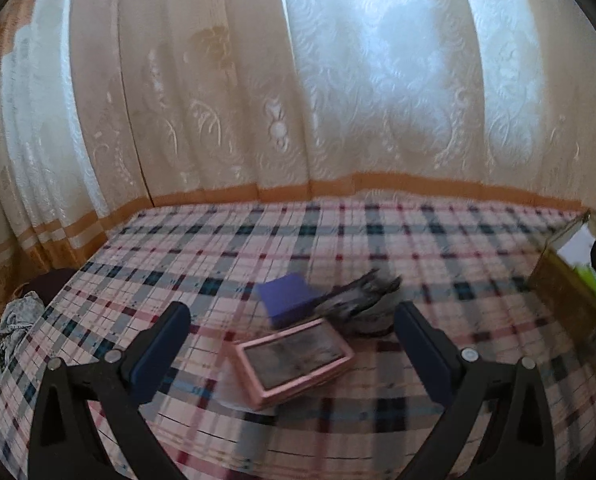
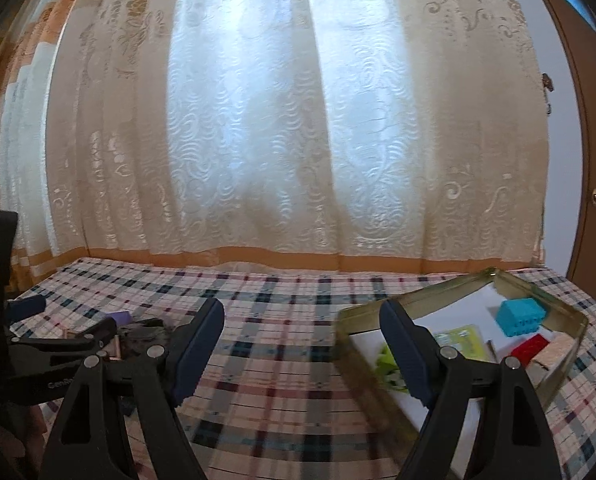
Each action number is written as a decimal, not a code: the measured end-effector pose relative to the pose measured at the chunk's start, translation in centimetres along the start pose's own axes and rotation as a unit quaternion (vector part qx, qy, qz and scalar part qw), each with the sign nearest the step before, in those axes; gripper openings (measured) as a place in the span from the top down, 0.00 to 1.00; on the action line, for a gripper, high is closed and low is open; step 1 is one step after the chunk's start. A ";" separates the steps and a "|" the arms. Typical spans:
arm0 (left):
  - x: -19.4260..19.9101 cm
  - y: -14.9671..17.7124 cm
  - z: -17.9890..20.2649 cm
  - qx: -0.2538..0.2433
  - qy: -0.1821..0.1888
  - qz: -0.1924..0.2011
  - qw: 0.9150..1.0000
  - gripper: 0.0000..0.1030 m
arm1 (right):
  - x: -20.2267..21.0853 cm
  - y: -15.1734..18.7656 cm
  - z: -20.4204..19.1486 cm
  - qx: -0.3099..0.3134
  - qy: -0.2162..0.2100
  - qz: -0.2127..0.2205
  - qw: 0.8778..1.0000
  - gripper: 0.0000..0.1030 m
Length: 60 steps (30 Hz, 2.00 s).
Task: Organize rigid objects
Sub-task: 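Move the left gripper to the pink photo frame while the right approaches the gray pouch, then grasp the pink photo frame with the left gripper and lift it, then grasp the gray patterned pouch with the right gripper while the left holds the frame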
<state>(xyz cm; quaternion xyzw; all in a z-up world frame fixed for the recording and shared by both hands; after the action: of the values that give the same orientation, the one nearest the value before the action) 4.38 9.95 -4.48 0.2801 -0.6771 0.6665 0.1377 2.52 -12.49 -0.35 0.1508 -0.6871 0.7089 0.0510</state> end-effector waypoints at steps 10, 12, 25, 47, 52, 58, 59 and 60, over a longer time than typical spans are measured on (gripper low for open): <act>-2.4 1.2 -2.6 -0.049 0.072 -0.058 0.995 0.00 | -0.6 0.1 -1.7 0.009 -0.027 -0.014 0.999 0.20; -2.8 1.3 -2.2 -0.065 0.070 -0.067 0.993 0.02 | -0.6 0.1 -1.5 0.004 -0.028 -0.017 0.999 0.18; -2.1 3.3 2.1 -0.227 0.041 -0.060 0.971 0.52 | -1.1 0.3 -1.6 -0.009 -0.048 -0.035 0.998 0.14; -0.4 2.1 -7.6 0.099 0.145 -0.026 0.984 0.56 | -10.9 1.8 -10.6 0.032 -0.156 -0.201 0.967 0.14; -0.7 2.0 -9.6 0.150 0.139 -0.022 0.979 0.56 | -14.3 2.2 -12.8 0.040 -0.172 -0.246 0.953 0.14; -0.9 2.0 -8.9 0.132 0.130 -0.027 0.982 0.56 | -15.2 3.0 -15.0 0.079 -0.181 -0.276 0.941 0.14; -1.0 2.2 -8.8 0.129 0.126 -0.031 0.983 0.56 | -15.2 3.1 -14.9 0.081 -0.181 -0.280 0.939 0.15; -1.4 2.4 -8.7 0.128 0.120 -0.041 0.984 0.56 | -15.2 3.1 -14.8 0.079 -0.183 -0.279 0.939 0.28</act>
<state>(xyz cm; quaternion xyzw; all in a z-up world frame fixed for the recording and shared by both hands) 2.53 18.61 -6.63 0.2408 -0.5526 0.7704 0.2076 14.00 4.10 -7.78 0.4673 -0.5567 0.6783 0.1078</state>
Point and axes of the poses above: each gripper's, at about its wrist camera, not at the fingertips, and x roughly against the way its jaws point, z to its right, y to its underside, the point moved 3 cm from there along -x, roughly the way its jaws point, and after that the axes turned 3 degrees about -y, right-handed, at the moved point
